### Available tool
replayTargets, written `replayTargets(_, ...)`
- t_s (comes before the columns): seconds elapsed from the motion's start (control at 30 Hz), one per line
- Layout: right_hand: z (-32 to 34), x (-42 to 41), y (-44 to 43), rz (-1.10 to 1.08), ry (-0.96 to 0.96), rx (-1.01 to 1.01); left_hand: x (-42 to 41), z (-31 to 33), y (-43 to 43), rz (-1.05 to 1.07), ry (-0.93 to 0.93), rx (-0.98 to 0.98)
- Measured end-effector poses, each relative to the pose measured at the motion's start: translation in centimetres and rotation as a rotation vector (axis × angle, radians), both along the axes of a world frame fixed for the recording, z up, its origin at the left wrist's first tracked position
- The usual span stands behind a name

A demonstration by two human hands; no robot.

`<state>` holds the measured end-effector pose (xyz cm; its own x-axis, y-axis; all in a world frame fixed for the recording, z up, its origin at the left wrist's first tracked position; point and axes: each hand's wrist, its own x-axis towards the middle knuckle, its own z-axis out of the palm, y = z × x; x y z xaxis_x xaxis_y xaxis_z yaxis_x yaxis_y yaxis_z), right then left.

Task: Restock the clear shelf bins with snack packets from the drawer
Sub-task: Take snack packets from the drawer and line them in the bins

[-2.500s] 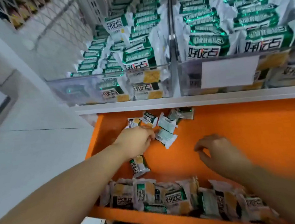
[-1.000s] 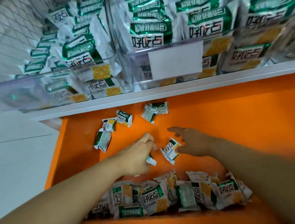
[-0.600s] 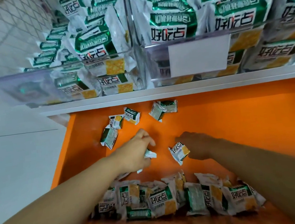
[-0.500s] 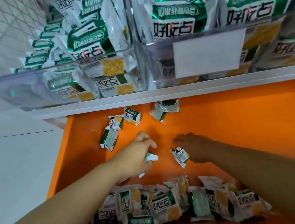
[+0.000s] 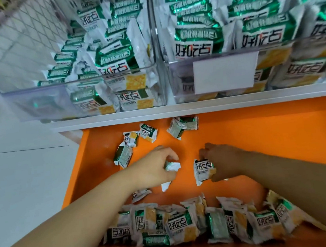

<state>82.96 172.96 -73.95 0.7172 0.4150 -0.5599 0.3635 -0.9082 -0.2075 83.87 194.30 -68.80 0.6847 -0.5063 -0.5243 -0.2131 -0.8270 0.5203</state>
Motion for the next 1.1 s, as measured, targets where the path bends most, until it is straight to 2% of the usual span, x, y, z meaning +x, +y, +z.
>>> replayTargets(0.17, 7.9, -2.2, -0.5, 0.047, 0.025, -0.065, -2.3, 5.6, -1.0, 0.138, 0.141, -0.100)
replayTargets(0.3, 14.5, -4.2, -0.5, 0.113, -0.109, -0.071, -4.1, 10.1, -0.7, 0.294, 0.216, -0.255)
replayTargets(0.53, 25.1, -7.2, -2.5, -0.021, -0.260, 0.211, -7.1, 15.1, -0.6, 0.569, 0.413, -0.768)
replayTargets(0.7, 28.0, -9.5, -3.0, -0.069, -0.358, 0.382, -8.5, 16.5, -1.5, 0.757, 0.507, -0.977)
replayTargets(0.8, 27.8, -10.4, -2.4, -0.063, -0.371, 0.447, -8.6, 16.7, -2.1, 0.824, 0.532, -0.998)
replayTargets(0.87, 27.7, -10.7, -2.1, -0.054, -0.349, 0.466, -8.4, 16.6, -2.5, 0.817, 0.549, -0.940)
replayTargets(1.03, 27.1, -11.2, -1.7, 0.023, -0.333, 0.444, -8.4, 16.5, -3.3, 0.644, 0.557, -0.744)
replayTargets(1.1, 26.2, -11.0, -1.5, 0.002, -0.390, 0.483, -8.3, 16.6, -3.6, 0.611, 0.524, -0.696)
